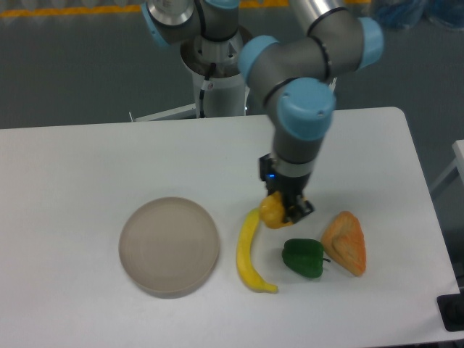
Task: Place the yellow pepper on the plate
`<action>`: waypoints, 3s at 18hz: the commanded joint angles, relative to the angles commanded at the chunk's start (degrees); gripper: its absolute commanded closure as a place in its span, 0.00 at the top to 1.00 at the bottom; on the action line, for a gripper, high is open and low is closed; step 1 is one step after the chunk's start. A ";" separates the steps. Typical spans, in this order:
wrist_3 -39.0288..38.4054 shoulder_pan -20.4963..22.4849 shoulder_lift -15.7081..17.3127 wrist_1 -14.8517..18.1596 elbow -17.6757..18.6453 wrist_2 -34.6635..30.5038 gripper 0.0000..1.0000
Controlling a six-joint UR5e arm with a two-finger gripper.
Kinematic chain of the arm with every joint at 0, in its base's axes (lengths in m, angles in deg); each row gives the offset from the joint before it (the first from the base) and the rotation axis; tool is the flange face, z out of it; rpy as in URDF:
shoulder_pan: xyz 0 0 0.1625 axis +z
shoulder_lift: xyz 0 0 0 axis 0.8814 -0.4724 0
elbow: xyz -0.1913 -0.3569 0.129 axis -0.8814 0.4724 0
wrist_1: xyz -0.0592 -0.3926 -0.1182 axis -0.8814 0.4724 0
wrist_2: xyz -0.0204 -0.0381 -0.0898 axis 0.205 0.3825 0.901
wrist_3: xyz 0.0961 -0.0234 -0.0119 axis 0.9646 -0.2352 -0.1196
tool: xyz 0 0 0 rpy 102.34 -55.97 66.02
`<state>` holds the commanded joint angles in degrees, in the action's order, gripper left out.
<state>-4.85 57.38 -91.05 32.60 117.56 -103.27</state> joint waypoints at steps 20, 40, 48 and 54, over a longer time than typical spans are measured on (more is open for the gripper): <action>-13.12 -14.34 -6.86 -11.43 6.68 -0.18 0.47; -12.15 -8.02 0.61 -12.83 6.42 -6.50 1.00; -2.25 0.49 4.30 -9.76 6.68 -6.42 1.00; 9.54 9.64 6.06 -9.41 10.02 -5.98 1.00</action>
<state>4.69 67.02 -84.98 23.20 127.58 -109.25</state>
